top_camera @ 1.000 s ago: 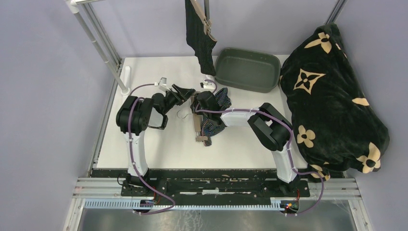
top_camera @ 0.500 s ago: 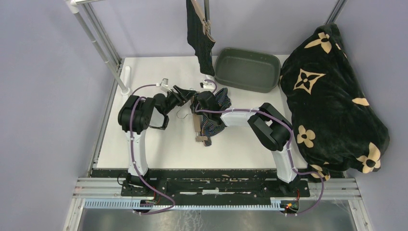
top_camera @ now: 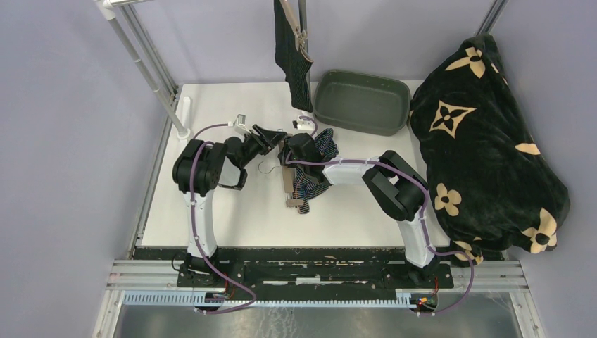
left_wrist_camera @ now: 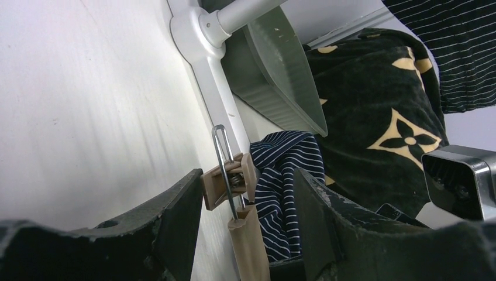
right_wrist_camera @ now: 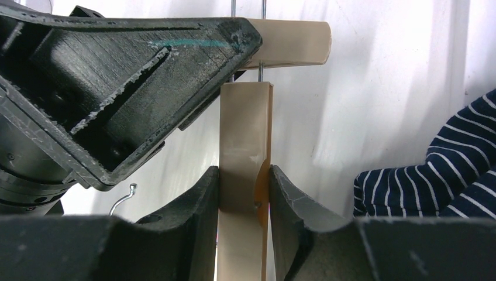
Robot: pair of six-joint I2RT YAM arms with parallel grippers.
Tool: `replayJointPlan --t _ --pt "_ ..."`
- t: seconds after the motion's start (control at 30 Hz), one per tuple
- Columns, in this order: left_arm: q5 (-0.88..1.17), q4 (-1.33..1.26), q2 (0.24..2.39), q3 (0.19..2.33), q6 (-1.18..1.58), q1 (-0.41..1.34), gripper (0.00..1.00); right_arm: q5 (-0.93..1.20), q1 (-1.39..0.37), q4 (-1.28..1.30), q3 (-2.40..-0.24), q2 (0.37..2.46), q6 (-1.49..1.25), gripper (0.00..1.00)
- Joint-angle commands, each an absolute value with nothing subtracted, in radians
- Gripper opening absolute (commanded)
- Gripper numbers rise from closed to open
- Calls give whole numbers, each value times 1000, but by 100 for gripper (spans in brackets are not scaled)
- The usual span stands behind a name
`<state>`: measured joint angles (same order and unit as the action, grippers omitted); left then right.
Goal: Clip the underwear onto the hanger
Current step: Open the clamp at the hanger.
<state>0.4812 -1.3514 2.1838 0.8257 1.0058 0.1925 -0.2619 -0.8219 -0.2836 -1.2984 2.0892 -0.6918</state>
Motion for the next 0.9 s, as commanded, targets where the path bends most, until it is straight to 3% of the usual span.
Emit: replayJointPlan --t 0.0,0.13,0.2,0.27,0.33,0.43,0.67,0.87 --pt "475 -1439 2186 839 1041 194 63 -258 -818 -347 -1296 2038 -689 31" --pt "472 -1440 2186 838 1042 195 59 -259 -818 -347 -1292 2035 -688 31" --pt "471 -1443 2187 836 1042 193 50 -260 -817 -349 -1291 2034 -689 31" --pt "474 -1451 2192 838 1043 193 32 -260 -816 -350 -1289 2034 -689 31" --pt "485 -1457 2198 843 1050 193 5 -262 -817 -350 -1288 2033 -690 31" --pt "483 -1471 2207 841 1061 190 3 -263 -815 -350 -1284 2029 -690 36" --pt "485 -1473 2204 827 1063 181 3 -296 -809 -385 -1223 1957 -645 74" --pt "506 -1459 2206 824 1057 169 3 -303 -775 -368 -1151 1816 -581 78"
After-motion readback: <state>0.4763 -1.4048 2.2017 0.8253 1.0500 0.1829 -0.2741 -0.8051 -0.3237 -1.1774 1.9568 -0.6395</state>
